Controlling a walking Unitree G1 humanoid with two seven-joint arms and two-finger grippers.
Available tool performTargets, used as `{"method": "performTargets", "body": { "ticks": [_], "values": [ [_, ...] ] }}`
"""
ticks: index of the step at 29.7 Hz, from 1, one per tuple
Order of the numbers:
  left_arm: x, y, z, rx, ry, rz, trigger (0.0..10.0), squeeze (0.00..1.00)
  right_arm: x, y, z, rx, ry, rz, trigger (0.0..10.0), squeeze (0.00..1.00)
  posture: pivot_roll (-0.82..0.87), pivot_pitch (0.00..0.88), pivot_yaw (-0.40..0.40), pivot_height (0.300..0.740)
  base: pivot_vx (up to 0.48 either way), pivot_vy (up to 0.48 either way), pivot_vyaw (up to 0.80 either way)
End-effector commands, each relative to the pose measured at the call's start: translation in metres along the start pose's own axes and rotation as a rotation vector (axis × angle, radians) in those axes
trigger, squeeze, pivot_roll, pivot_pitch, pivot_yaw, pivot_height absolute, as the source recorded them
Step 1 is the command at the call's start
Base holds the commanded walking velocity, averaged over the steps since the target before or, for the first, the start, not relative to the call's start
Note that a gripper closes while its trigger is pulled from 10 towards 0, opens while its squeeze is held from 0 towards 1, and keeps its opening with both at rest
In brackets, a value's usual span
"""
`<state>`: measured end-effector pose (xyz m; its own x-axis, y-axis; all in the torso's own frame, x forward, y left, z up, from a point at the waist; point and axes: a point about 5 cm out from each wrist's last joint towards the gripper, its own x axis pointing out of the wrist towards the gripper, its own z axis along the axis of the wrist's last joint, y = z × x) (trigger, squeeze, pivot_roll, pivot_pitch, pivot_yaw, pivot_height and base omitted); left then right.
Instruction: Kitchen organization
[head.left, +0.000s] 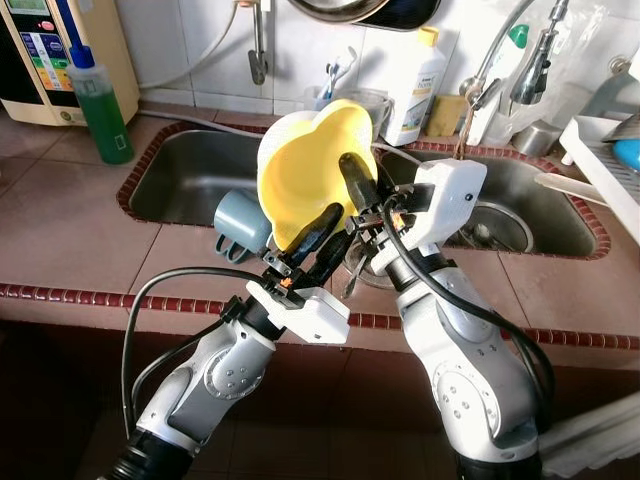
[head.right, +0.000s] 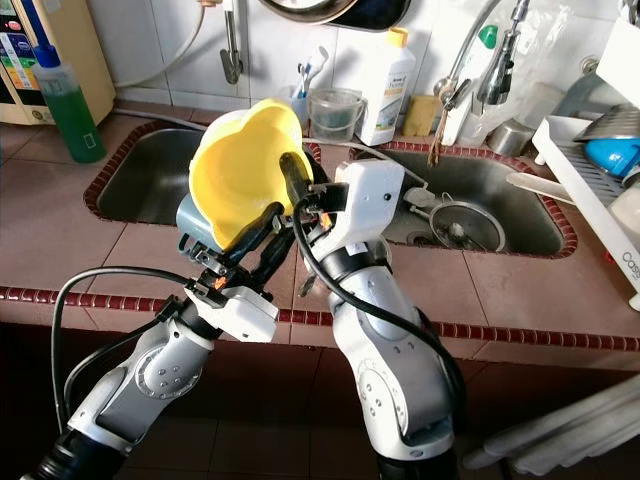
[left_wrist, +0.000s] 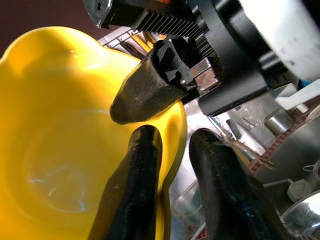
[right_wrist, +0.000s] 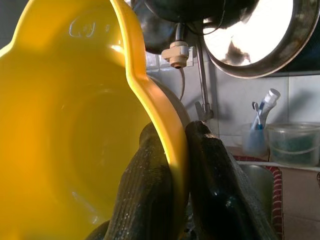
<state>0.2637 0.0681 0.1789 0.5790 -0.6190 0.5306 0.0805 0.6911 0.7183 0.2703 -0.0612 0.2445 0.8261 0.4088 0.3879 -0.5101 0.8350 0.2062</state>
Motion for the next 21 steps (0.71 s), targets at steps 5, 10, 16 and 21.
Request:
{"method": "performTargets", "body": {
  "ticks": [5, 10, 16, 21],
  "values": [
    [0.0, -0.003, 0.003, -0.018, -0.02, -0.04, 10.0, 1.0, 0.0, -0.002, 0.009, -0.001, -0.054, 0.001, 10.0, 0.0, -0.12, 0.06, -0.089, 0.74, 0.0, 0.0, 0.0],
    [0.002, 0.001, 0.007, -0.011, -0.034, -0.033, 10.0, 1.0, 0.0, -0.003, 0.005, -0.014, -0.043, -0.007, 10.0, 0.0, -0.12, 0.06, -0.09, 0.74, 0.0, 0.0, 0.0],
    [0.002, 0.007, 0.008, -0.007, -0.035, -0.02, 10.0, 1.0, -0.001, -0.005, 0.003, -0.019, -0.039, -0.018, 10.0, 0.0, -0.11, 0.06, -0.089, 0.74, 0.0, 0.0, 0.0],
    [0.005, 0.016, 0.012, 0.02, -0.043, 0.01, 10.0, 1.0, -0.002, -0.013, 0.001, -0.041, -0.041, -0.08, 10.0, 0.0, -0.11, 0.06, -0.092, 0.74, 0.0, 0.0, 0.0]
  ]
}}
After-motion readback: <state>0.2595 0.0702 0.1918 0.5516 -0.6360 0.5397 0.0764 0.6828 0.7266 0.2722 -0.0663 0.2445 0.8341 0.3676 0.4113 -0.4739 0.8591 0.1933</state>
